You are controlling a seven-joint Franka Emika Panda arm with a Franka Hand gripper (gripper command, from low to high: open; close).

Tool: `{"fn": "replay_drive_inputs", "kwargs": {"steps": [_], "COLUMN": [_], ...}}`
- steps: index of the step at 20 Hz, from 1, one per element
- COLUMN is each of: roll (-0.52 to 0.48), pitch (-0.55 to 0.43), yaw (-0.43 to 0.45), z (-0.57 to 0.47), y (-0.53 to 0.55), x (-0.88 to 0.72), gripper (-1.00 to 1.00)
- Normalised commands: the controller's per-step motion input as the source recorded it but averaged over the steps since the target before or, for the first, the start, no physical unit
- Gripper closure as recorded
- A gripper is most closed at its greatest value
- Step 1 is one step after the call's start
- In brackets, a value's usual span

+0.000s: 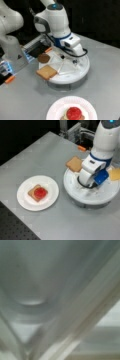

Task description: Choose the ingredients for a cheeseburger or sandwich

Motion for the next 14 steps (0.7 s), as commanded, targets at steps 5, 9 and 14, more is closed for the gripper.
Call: {"fn": "replay_drive_inputs", "kwargs": {"steps": [5, 9, 14], "roll": [0.059, 0.084, 0.091], "pitch": [0.034, 0.077, 0.102], "yaw": [0.187, 0.161, 0.11], "z": [0.14, 0.15, 0.19], "y": [-0.05, -0.04, -0.02], "x": [-0.04, -0.04, -0.01], "gripper": [-1.0, -1.0, -1.0]}}
